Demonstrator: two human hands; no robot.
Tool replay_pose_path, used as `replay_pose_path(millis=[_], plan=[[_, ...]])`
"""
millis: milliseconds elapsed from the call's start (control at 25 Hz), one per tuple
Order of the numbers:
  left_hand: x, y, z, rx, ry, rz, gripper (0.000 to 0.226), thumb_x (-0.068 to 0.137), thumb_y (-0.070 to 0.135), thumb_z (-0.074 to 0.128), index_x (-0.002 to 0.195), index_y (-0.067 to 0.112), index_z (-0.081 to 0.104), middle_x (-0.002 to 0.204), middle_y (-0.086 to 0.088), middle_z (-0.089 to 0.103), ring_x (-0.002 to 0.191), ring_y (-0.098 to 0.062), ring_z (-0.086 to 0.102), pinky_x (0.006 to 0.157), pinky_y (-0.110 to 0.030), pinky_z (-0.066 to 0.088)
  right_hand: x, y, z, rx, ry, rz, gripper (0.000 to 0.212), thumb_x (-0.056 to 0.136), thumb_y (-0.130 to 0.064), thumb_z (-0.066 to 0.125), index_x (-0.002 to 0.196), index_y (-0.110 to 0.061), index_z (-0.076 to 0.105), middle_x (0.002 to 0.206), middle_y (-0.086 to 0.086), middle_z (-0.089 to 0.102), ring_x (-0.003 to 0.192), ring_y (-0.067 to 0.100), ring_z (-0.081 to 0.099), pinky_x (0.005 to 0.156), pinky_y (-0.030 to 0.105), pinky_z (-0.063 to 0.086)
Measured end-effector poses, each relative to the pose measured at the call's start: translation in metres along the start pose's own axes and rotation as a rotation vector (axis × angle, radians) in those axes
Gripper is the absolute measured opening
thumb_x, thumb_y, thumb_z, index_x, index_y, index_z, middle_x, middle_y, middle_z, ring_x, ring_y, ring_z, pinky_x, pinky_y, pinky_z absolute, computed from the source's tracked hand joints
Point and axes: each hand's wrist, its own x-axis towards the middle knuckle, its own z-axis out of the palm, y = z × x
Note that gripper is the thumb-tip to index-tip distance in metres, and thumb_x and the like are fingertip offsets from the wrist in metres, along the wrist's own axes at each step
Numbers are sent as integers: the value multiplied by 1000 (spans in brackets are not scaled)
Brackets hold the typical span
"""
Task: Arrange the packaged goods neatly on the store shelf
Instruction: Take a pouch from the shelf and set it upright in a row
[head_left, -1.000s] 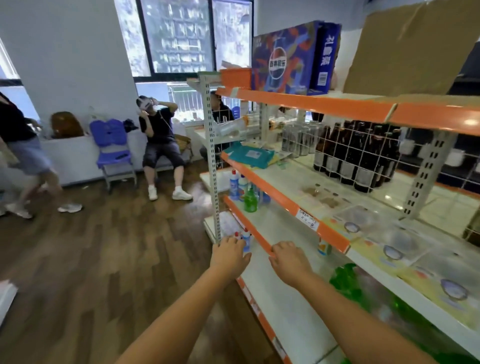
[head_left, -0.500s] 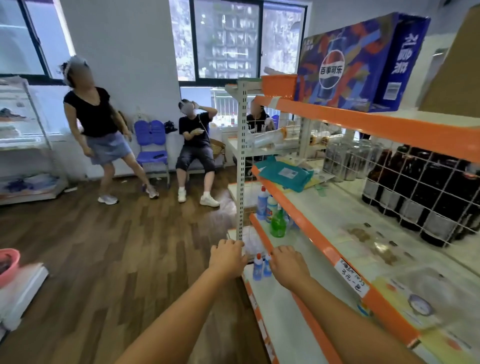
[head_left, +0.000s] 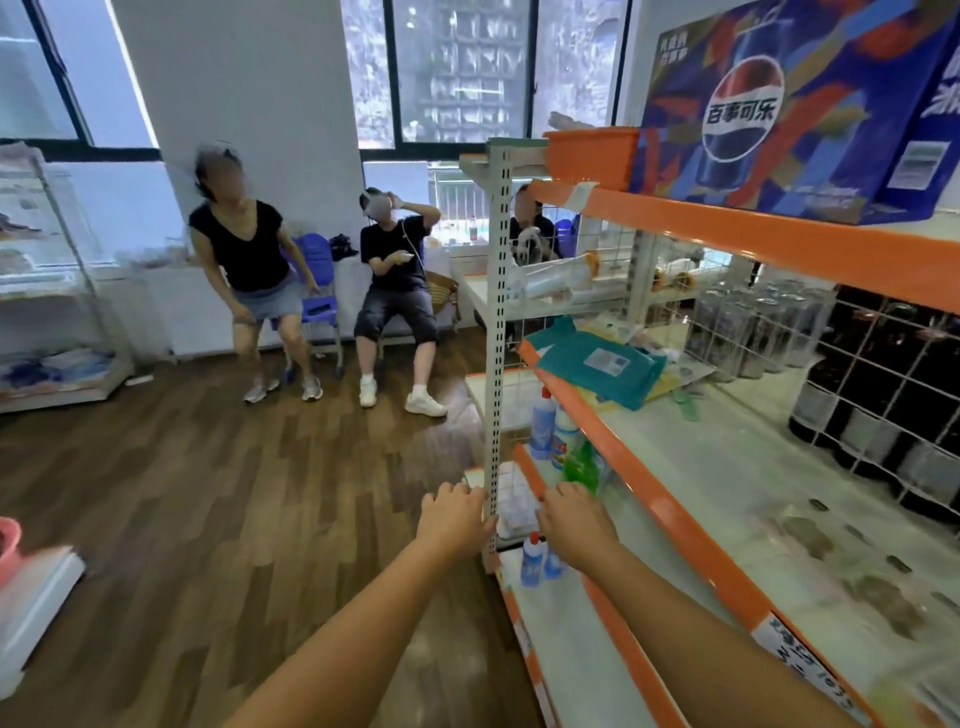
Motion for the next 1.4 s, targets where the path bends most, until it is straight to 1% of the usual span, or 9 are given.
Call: replay_pose_path(millis=[160,320,400,480,680,800,960,1120,1400], plan=[[59,-27,-17,8,31,68,42,97,42,40,133,22,45,136,-3,48,128,-23,40,105,-40,32,58,-1,-7,50,66,100,32,99,-29,37,124,-15,50,127,7,51,119,22,45,97,32,37],[111,-42,-24,16,59,161,39,96,43,41,129,24,48,133,-1,51,125,-21,43,103,-40,34,104,7,-9,101,115,224,34,98,-38,33,111,-17,56,117,8,58,108,23,52,85,31,41],[135,-44,-19,17,31,190,43,96,45,41,133,25,45,137,-1,49,128,-21,41,105,-41,33,120,14,-4,168,93,264,32,97,-35,38,117,-16,55,123,7,55,113,23,49,91,32,40],[154,-39,-10,24,-10,211,44,96,45,41,136,26,43,139,-1,47,129,-22,40,105,-41,33,131,25,-1,149,56,269,32,97,-28,39,122,-14,52,128,6,51,120,24,45,97,33,37],[211,-20,-1,40,-29,289,42,97,42,39,134,22,45,138,-2,47,127,-23,42,103,-39,35,172,71,-10,-7,94,320,33,98,-30,37,124,-13,51,128,8,51,120,26,45,95,35,38],[252,-8,0,49,-24,297,42,96,41,39,133,23,45,137,-3,48,127,-24,42,102,-41,35,208,108,-15,-13,98,364,34,98,-32,38,122,-14,53,126,6,53,120,25,45,95,36,38],[299,2,-1,50,-15,319,41,97,40,40,134,23,46,136,-3,49,127,-24,42,100,-38,37,246,147,-22,16,95,376,37,99,-30,37,129,-12,50,131,7,50,124,25,41,101,37,37],[341,9,3,60,-17,286,42,97,41,39,133,21,45,135,-4,50,127,-24,42,99,-39,37,287,183,-27,-1,100,400,39,100,-32,36,131,-13,49,131,7,50,123,25,42,101,38,38],[372,11,21,102,-86,256,45,98,42,37,139,25,41,140,-3,47,131,-25,39,104,-41,33,324,222,-20,48,41,450,37,99,-32,37,128,-12,46,133,9,46,124,28,40,101,40,37]])
